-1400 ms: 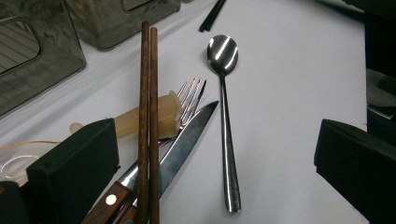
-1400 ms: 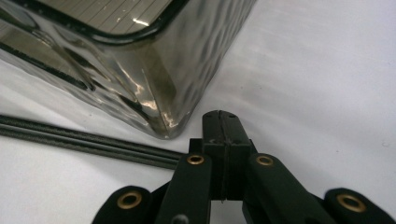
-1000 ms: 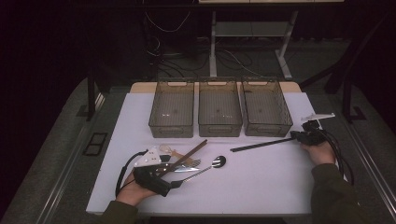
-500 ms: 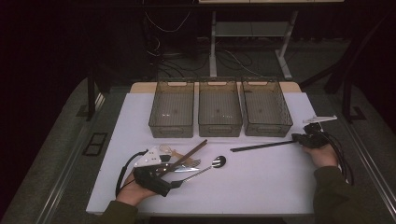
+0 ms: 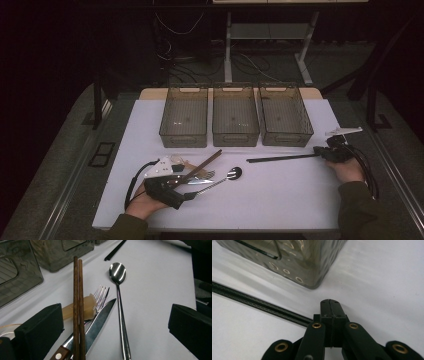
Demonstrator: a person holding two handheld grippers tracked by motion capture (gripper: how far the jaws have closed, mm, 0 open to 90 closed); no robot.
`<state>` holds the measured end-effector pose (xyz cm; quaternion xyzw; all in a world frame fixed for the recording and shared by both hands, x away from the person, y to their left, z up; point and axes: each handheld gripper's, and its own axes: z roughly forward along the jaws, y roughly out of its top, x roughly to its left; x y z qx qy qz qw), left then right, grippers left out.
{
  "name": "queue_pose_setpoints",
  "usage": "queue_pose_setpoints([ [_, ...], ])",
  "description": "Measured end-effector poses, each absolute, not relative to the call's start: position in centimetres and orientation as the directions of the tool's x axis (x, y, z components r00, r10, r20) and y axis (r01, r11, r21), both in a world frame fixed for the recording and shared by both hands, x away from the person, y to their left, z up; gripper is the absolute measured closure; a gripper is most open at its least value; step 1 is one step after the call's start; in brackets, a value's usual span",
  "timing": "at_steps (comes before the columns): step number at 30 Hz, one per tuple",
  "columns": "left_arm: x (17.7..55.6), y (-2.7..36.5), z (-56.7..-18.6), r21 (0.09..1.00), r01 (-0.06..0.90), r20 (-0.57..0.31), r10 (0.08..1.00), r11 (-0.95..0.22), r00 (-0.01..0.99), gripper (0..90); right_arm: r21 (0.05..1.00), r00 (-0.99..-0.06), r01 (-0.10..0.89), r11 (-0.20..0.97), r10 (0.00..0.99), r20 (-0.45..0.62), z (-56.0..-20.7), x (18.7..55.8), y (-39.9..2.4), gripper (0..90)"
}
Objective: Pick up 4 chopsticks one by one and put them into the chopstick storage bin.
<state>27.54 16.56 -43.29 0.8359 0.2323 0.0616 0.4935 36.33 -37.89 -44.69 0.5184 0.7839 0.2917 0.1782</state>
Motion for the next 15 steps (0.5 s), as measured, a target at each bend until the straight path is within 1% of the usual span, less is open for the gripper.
queue_pose_setpoints([
  [15,27.5,16.2,-43.2,0.854,0.313,-0.115,0.436,-0.416,0.893,0.0,0.631,-0.417,0.709,0.314,0.909,0.016,-44.5,35.0,-37.7,90.0],
])
